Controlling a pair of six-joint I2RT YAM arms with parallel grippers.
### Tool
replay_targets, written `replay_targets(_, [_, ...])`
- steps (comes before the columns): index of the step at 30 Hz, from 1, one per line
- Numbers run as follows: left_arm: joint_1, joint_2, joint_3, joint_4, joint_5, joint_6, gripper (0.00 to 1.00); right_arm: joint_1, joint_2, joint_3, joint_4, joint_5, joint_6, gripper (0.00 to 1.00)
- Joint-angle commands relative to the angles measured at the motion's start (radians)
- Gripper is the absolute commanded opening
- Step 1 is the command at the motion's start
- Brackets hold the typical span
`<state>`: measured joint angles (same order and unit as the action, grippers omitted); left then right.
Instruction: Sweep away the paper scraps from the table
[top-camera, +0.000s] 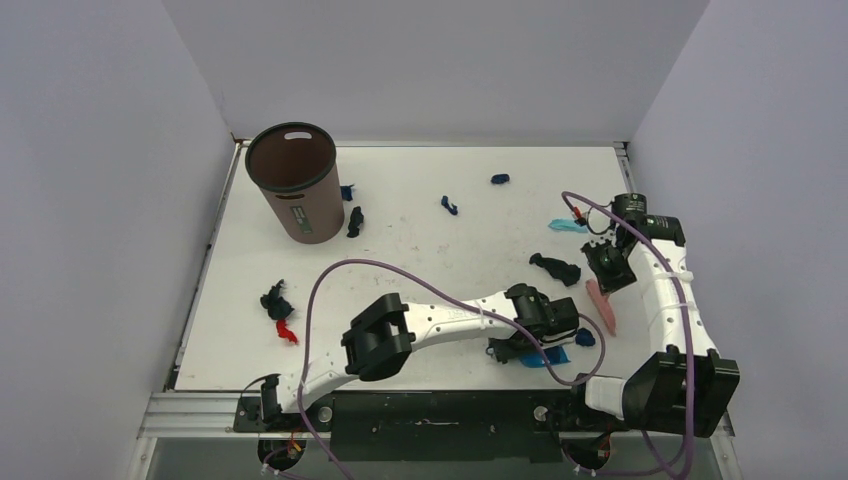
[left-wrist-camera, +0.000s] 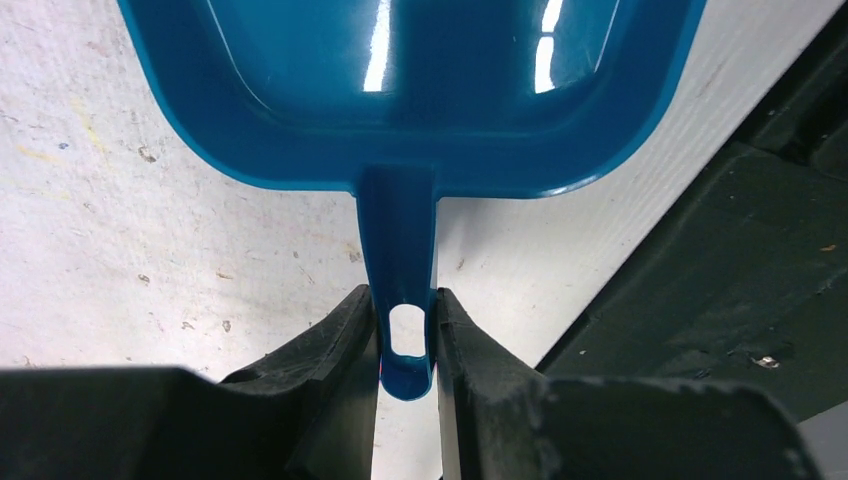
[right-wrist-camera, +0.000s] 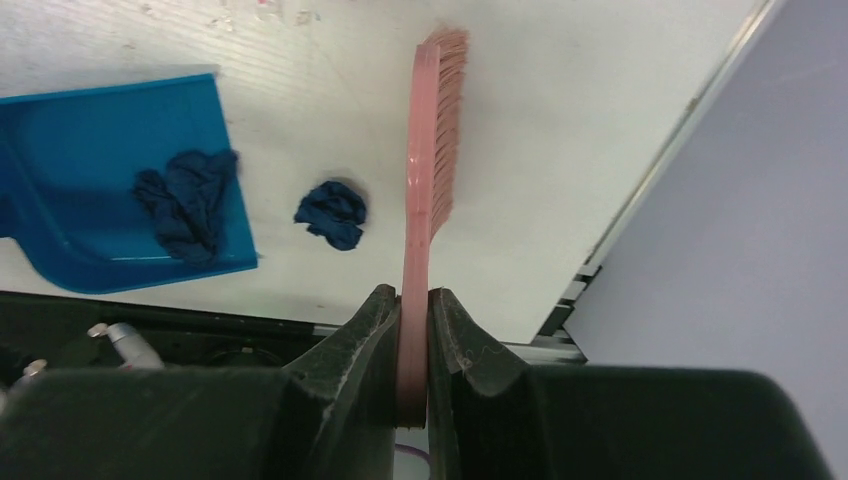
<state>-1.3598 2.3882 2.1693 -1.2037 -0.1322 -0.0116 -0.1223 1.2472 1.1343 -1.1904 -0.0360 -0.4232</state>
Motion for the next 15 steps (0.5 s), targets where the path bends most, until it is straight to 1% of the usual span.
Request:
replay_targets(1, [-0.003, 0.03, 0.092, -0.043, 0.023, 0.038, 0.0, 0.017, 0.03, 0.01, -0.059, -0.173, 0.056, 0.05])
replay_targets(4, [-0.002, 0.053, 0.121, -0.039, 0.035, 0.036, 0.0, 0.02, 0.031, 0.017, -0.065, -0.197, 0.046, 0.05])
replay_targets(6, [-0.002, 0.06, 0.127, -0.024, 0.043, 0.036, 0.0, 0.02, 0.025, 0.034, -0.082, -0.245, 0.022, 0.05])
replay_targets(12, [-0.001, 0.077, 0.147, -0.001, 0.046, 0.035, 0.0, 0.019, 0.018, 0.124, -0.161, -0.378, -0.056, 0.05])
replay_targets(15, [0.0, 0.067, 0.131, 0.025, 0.023, 0.027, 0.0, 0.019, 0.032, 0.179, -0.211, -0.412, -0.078, 0.05])
